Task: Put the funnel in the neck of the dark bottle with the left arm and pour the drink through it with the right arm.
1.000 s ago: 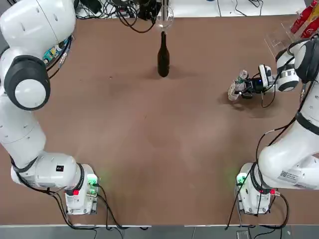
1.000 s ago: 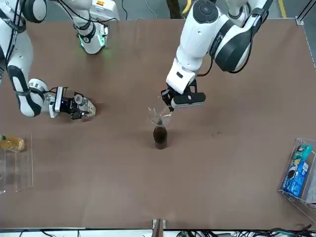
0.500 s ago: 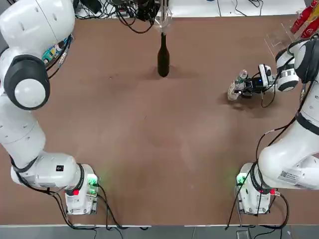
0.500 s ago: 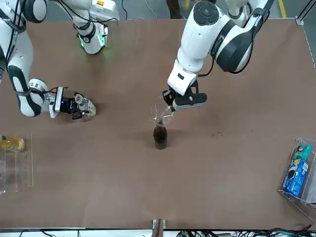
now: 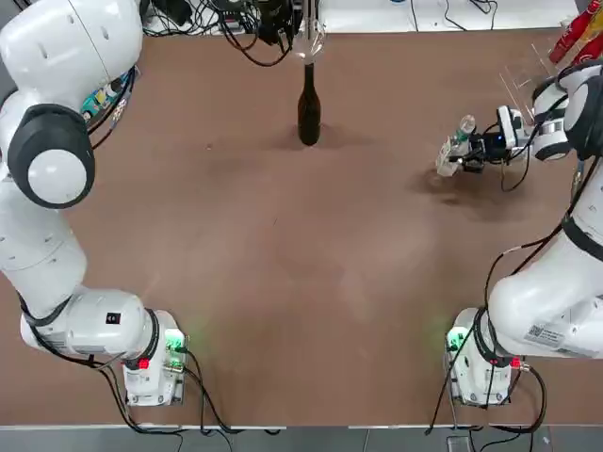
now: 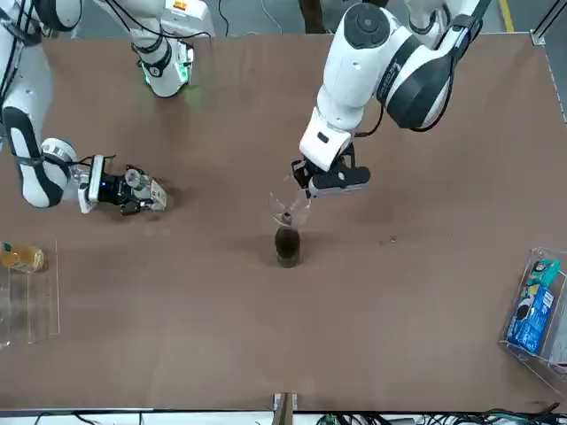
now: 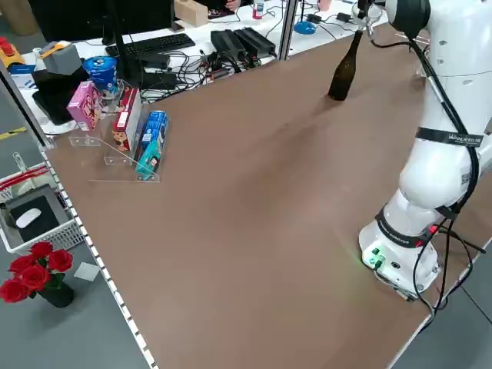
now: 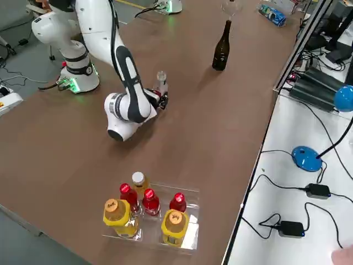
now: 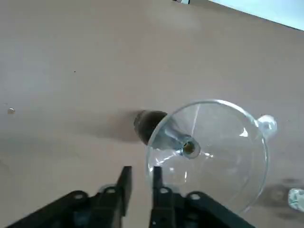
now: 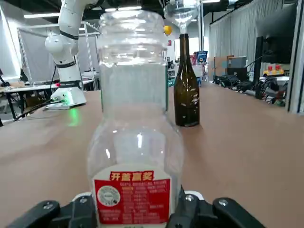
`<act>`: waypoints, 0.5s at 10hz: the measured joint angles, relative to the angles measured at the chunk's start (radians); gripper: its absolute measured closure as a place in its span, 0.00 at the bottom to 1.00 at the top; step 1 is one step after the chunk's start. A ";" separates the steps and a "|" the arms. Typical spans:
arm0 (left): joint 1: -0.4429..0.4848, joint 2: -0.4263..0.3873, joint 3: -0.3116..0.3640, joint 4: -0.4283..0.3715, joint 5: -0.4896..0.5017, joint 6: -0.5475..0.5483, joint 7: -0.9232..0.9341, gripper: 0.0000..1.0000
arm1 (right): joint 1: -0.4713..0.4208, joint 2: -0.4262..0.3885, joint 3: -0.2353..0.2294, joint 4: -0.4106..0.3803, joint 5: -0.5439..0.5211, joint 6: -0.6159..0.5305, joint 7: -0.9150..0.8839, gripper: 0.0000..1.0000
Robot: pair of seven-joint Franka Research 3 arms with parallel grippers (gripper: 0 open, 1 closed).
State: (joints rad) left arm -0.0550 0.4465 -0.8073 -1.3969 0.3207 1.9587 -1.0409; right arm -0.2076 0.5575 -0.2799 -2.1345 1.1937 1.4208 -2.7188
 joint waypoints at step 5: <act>0.041 -0.011 0.017 0.039 -0.107 -0.006 0.025 0.11 | 0.001 -0.180 -0.050 -0.005 -0.096 -0.003 0.158 0.48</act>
State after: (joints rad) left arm -0.0143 0.4353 -0.7907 -1.3583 0.2138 1.9530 -1.0162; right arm -0.2068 0.3773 -0.3303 -2.1400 1.0981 1.4176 -2.5610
